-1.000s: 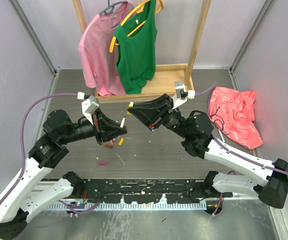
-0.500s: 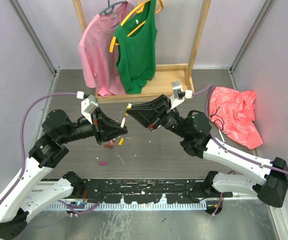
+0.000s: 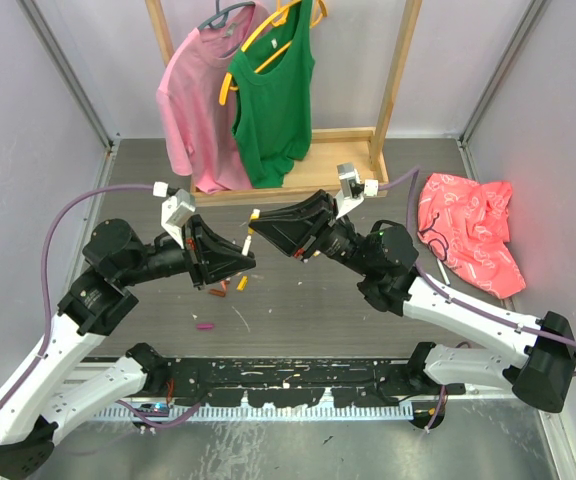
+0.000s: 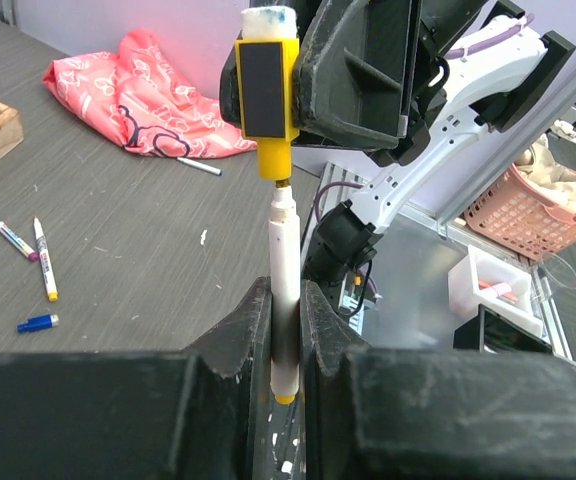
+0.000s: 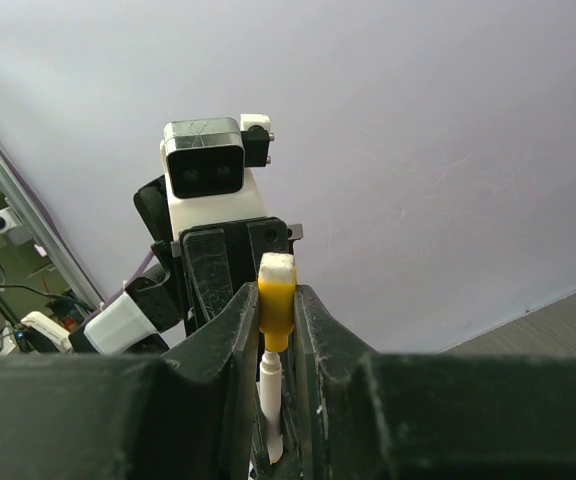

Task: Insert the pens into the pen caps
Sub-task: Insert the pen cap onto the pen.

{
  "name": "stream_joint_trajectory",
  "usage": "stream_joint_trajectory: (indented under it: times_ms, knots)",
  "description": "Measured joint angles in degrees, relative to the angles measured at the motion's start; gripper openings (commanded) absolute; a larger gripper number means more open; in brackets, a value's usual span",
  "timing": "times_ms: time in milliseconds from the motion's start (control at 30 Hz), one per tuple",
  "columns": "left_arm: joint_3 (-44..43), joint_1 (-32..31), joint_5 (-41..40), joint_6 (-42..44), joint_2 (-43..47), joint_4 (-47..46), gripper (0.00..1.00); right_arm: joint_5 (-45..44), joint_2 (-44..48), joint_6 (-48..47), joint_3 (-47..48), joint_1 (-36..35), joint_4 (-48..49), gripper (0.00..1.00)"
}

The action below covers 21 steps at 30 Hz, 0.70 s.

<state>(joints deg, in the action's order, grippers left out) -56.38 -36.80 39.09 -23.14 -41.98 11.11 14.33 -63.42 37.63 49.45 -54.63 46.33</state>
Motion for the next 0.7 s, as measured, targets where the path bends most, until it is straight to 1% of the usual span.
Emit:
stream_joint_trajectory:
  times_ms: [700]
  knots:
    - [0.0,0.0,-0.4,0.0,0.0,-0.2,0.0,1.3,0.0,2.0,-1.7,0.0,1.4,0.0]
